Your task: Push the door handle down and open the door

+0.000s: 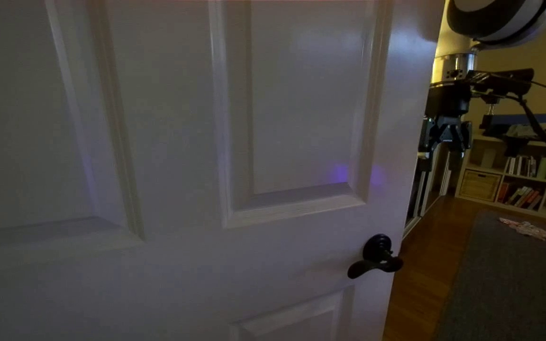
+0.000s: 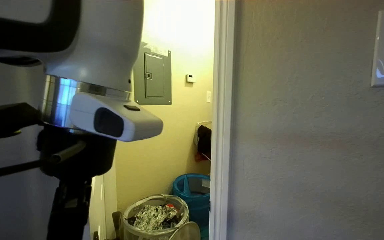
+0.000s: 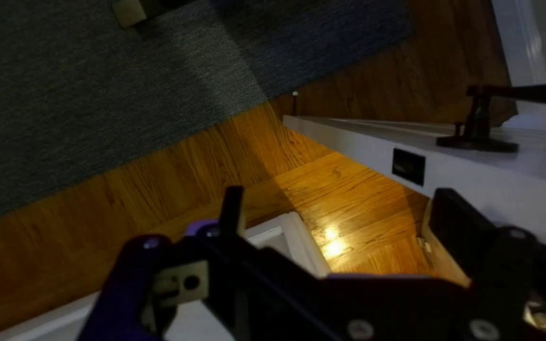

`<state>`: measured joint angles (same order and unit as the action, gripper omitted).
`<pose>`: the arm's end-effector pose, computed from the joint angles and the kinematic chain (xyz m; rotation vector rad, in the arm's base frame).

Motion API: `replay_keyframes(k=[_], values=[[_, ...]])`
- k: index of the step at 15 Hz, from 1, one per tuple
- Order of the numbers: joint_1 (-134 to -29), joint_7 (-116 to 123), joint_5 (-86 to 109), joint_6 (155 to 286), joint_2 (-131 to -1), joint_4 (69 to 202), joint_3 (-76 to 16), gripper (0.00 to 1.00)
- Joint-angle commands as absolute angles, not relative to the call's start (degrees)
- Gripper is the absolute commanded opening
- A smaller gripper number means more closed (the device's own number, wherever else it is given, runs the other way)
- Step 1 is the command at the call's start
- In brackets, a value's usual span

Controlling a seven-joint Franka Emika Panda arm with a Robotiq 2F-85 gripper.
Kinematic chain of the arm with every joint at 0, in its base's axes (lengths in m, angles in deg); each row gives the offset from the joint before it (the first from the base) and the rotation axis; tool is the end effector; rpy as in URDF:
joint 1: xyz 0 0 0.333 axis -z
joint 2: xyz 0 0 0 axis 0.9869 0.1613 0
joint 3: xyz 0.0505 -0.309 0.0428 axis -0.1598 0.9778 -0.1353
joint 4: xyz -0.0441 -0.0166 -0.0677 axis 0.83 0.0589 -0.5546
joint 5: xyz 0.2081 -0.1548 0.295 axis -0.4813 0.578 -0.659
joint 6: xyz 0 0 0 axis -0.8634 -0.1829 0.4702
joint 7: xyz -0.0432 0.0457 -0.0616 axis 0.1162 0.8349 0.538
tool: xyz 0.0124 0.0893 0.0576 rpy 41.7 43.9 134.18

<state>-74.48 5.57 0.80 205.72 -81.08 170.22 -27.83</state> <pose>0.5020 -0.1038 0.3553 -2.9505 0.6079 0.2139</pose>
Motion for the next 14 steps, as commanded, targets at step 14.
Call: replay_keyframes(k=[14], values=[[-78.0,-5.1,-4.9,206.2,-90.8,181.3,-30.9,1.0]])
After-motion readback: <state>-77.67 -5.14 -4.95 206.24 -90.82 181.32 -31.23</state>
